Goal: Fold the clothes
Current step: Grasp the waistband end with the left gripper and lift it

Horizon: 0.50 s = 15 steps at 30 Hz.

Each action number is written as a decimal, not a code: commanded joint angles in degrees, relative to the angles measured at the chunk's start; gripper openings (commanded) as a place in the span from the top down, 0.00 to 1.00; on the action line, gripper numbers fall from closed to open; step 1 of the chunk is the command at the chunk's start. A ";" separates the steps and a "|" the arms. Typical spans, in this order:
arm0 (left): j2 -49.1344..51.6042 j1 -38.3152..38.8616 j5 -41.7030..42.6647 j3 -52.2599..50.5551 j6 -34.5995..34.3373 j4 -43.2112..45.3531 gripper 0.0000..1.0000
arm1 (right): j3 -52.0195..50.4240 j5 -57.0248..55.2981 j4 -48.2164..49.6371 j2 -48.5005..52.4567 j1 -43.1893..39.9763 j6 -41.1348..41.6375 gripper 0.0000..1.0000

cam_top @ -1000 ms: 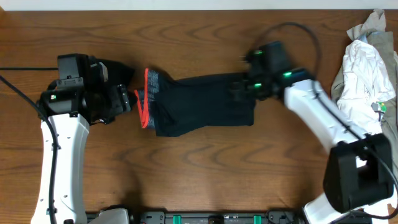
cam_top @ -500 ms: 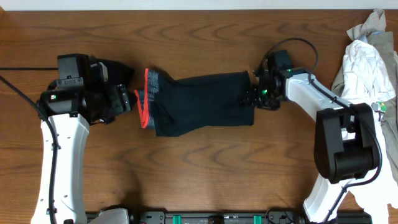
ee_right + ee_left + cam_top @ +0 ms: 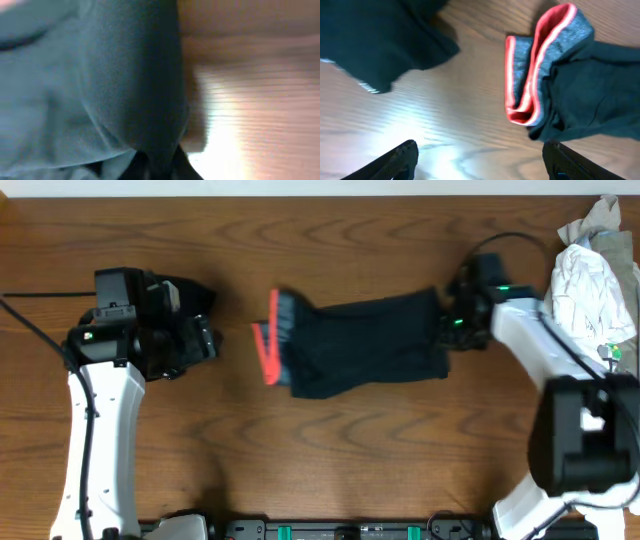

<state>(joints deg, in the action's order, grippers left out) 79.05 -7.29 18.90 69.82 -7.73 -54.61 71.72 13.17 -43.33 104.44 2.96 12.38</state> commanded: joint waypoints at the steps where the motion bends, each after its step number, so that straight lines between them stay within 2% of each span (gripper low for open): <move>1: 4.22 1.49 9.05 -2.29 -0.87 1.60 0.19 | -0.09 1.97 -0.50 -1.92 -0.42 -2.38 0.56; 2: 5.57 2.27 10.69 -2.47 -1.16 2.19 0.19 | -0.09 2.14 -0.76 -1.92 -0.28 -2.38 0.45; 5: 10.60 5.90 14.86 -2.54 -1.16 4.28 0.18 | -0.09 1.81 -1.77 -1.92 -0.44 -1.77 0.37; 9: 16.94 11.61 15.34 -2.54 -2.95 7.85 0.19 | -0.09 1.84 -3.37 -1.92 -1.22 0.92 0.33; 15: 24.55 14.84 13.33 -2.54 -13.33 13.03 0.19 | -0.09 1.84 -5.68 -1.99 -3.13 0.83 0.32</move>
<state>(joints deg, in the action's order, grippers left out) 101.41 7.53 32.49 67.88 -14.52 -42.41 71.70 14.57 -48.60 102.69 1.30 12.49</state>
